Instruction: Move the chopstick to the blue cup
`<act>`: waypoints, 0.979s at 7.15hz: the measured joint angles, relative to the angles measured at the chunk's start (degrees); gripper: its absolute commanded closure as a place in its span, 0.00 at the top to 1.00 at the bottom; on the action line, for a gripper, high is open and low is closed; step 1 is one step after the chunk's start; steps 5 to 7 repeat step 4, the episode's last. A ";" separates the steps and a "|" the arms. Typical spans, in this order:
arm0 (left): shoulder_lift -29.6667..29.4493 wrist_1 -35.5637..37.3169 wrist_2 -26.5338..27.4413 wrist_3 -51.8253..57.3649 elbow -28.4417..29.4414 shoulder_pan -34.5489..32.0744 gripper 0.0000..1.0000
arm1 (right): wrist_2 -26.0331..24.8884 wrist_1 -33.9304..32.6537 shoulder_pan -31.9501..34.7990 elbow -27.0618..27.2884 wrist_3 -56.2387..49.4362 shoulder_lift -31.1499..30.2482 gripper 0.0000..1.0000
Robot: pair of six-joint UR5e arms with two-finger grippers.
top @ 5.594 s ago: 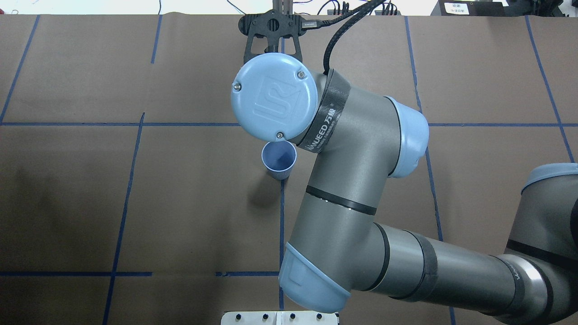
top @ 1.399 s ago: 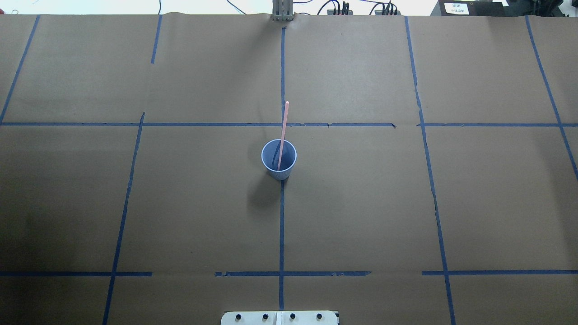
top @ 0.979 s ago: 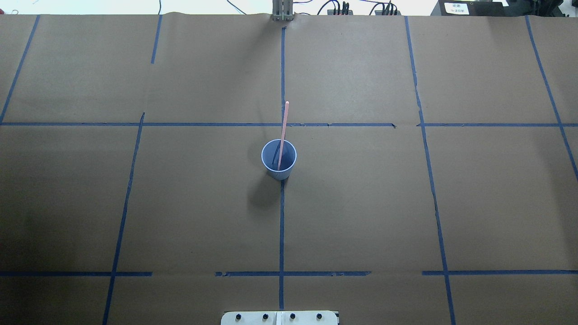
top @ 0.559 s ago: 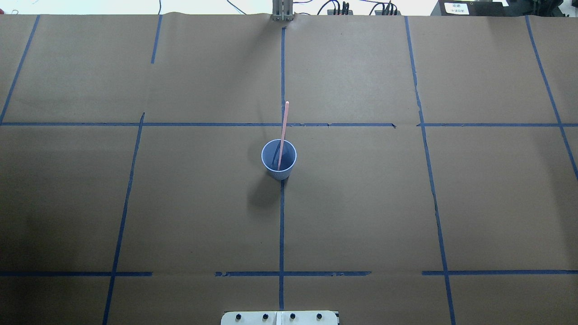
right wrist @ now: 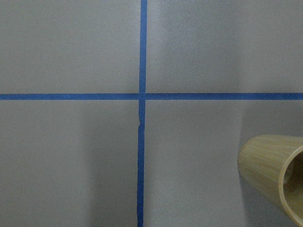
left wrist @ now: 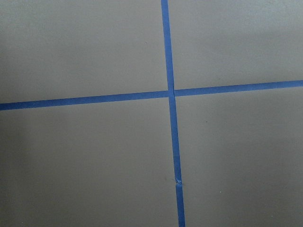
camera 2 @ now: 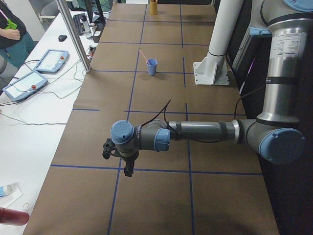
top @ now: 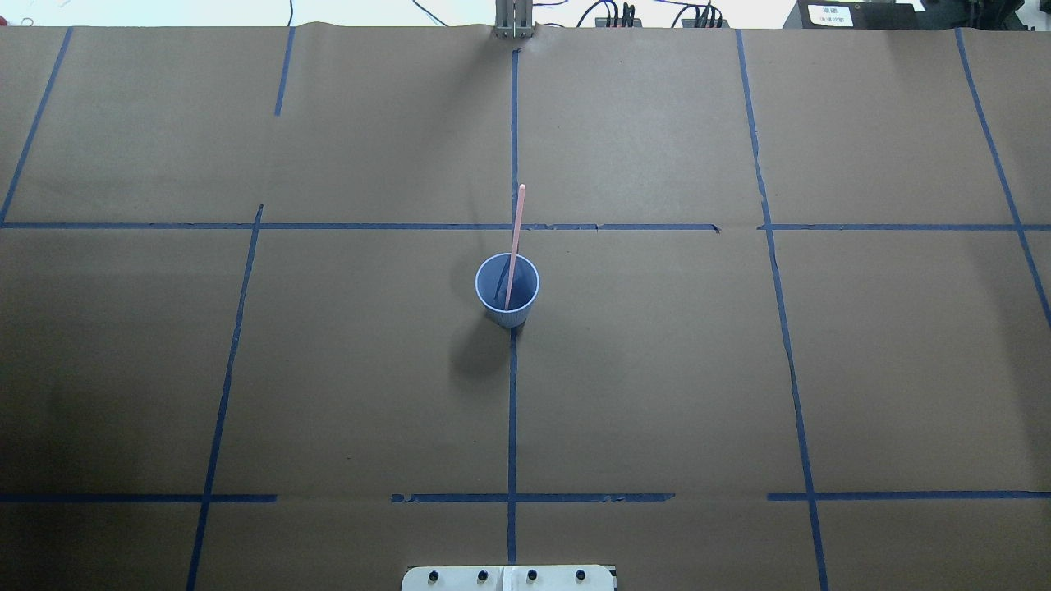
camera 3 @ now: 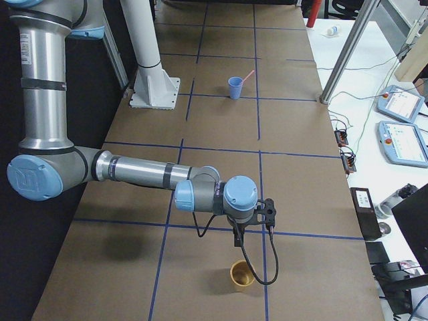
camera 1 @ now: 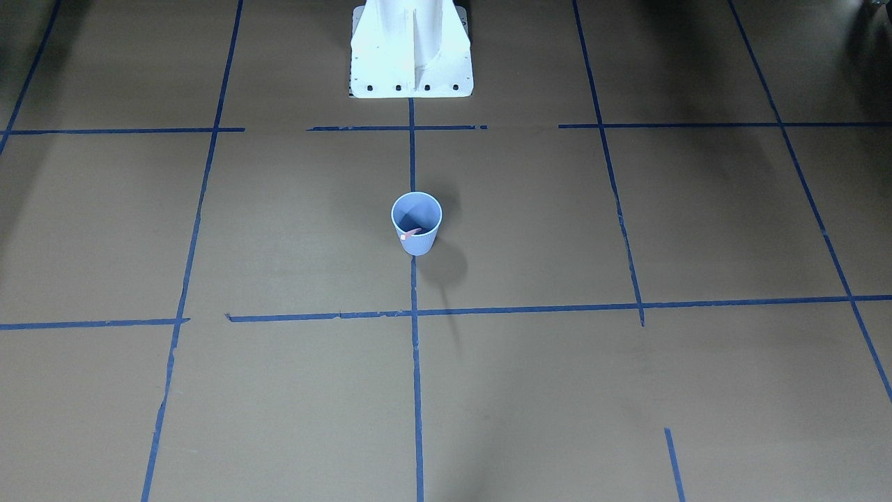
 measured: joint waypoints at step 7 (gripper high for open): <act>0.00 -0.10 0.04 0.00 0.00 -0.06 1.00 | 0.04 0.08 0.84 0.20 0.03 0.23 1.00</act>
